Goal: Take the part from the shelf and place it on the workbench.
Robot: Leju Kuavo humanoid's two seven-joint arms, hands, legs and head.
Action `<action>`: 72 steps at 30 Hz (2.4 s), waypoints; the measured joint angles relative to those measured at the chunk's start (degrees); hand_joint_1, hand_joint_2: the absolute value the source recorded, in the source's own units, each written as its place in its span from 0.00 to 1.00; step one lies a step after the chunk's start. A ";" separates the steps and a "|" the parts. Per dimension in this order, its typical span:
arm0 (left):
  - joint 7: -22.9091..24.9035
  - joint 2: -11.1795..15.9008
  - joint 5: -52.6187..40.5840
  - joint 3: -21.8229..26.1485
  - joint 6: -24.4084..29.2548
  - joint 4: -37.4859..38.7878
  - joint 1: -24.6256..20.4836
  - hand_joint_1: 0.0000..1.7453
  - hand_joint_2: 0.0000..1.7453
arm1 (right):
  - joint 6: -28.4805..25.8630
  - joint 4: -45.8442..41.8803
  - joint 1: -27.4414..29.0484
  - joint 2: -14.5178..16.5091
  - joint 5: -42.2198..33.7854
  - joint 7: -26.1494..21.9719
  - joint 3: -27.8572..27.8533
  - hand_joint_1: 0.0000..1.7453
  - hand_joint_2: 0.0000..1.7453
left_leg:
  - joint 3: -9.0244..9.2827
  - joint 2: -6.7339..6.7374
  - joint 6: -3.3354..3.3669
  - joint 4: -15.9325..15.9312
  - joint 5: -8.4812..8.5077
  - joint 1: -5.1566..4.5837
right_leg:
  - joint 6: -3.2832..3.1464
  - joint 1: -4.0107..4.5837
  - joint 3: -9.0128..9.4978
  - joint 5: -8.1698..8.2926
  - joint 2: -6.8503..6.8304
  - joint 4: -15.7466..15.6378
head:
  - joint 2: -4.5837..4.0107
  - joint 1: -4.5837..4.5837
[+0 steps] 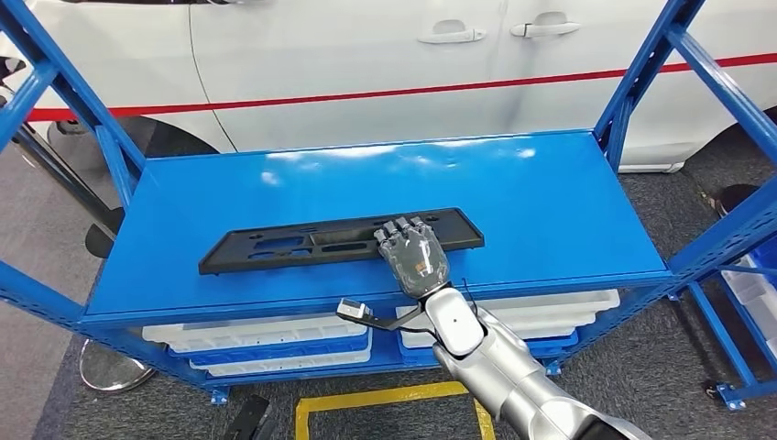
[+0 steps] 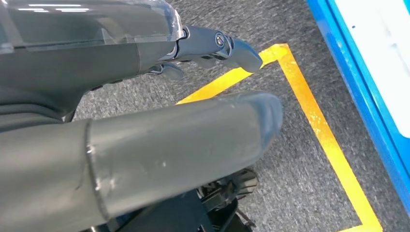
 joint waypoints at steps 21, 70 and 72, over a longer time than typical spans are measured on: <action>-9.26 -0.58 10.58 1.20 6.87 -0.09 -1.06 0.00 0.00 | 0.19 -18.93 -1.48 -2.51 0.00 -7.48 -5.52 1.00 1.00 | 0.24 0.26 1.61 -1.71 1.43 0.02 | 0.19 0.21 -2.23 -4.34 0.10 6.24 | 0.00 0.01; -3.40 -2.04 9.07 -3.39 -0.16 0.05 2.86 0.00 0.00 | 0.07 -37.81 3.16 1.83 -10.35 -21.04 1.03 1.00 1.00 | -6.71 0.09 -1.71 14.79 -7.06 0.39 | -2.13 0.36 1.61 -0.01 -0.21 -1.60 | 0.00 -0.01; -2.90 -2.04 9.45 -3.38 -0.16 0.06 2.96 0.00 0.00 | 0.07 -38.23 4.10 2.16 -12.96 -23.16 1.50 1.00 1.00 | -5.20 0.10 -1.73 11.30 -4.01 0.52 | -2.05 0.32 1.71 -0.10 -0.14 -1.50 | 0.00 -0.01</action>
